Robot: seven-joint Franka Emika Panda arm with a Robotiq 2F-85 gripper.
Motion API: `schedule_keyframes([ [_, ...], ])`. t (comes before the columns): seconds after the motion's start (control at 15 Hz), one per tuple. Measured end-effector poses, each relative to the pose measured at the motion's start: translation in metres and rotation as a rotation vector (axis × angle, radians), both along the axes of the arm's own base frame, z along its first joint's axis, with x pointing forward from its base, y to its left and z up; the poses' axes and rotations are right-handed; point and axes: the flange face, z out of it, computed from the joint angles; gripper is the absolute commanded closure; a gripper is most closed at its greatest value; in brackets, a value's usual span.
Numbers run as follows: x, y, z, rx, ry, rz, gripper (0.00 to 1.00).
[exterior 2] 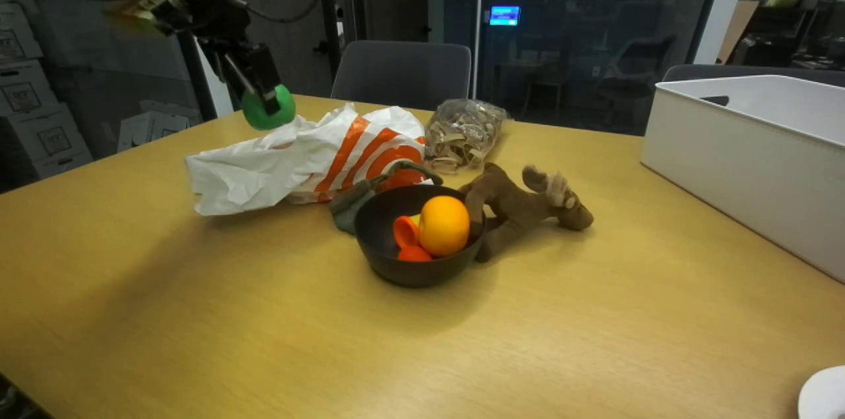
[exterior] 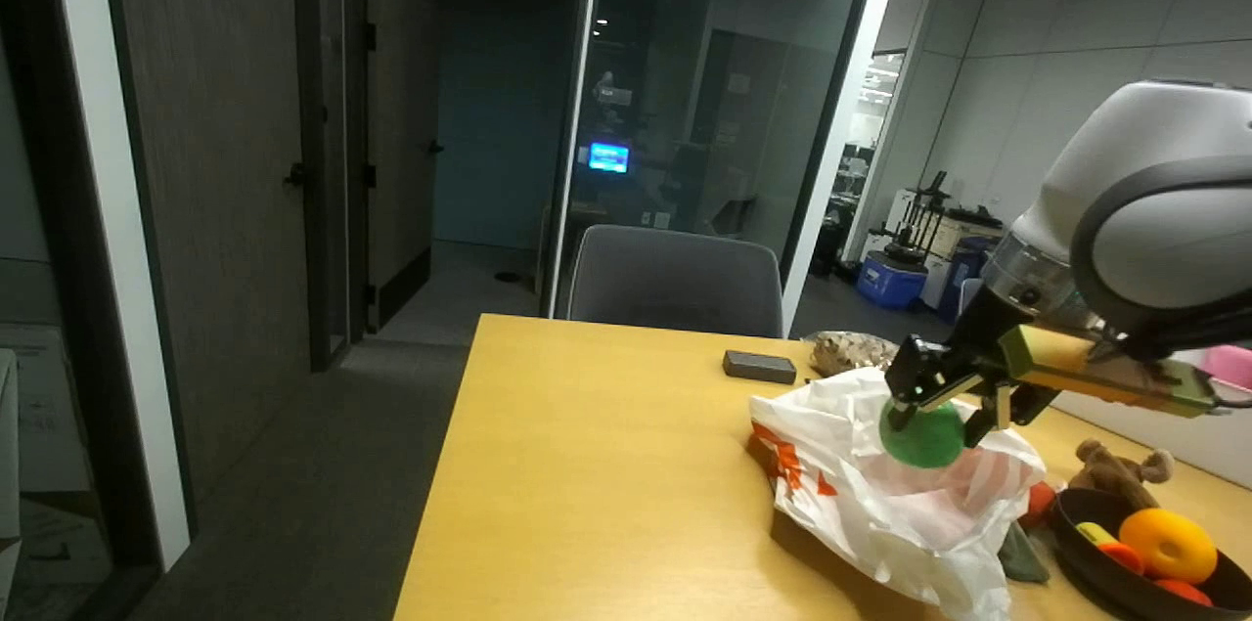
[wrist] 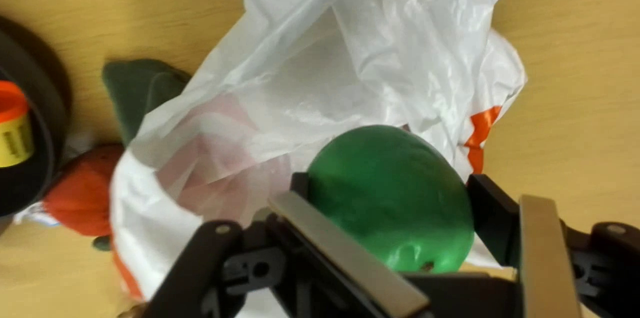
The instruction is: Move all the objects from the bowl into the plastic, one at a time
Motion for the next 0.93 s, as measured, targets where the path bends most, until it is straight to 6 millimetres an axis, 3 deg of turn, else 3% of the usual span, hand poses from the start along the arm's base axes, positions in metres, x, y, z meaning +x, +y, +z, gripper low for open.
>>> schedule_keyframes([
  [0.2, 0.017, 0.003, -0.032, 0.064, 0.088, 0.126, 0.46],
  [0.4, 0.036, -0.006, -0.054, 0.048, 0.150, 0.173, 0.46],
  [0.67, 0.058, -0.028, -0.065, -0.091, 0.150, 0.138, 0.46],
  [0.93, 0.067, -0.033, -0.066, -0.185, 0.128, 0.097, 0.46],
])
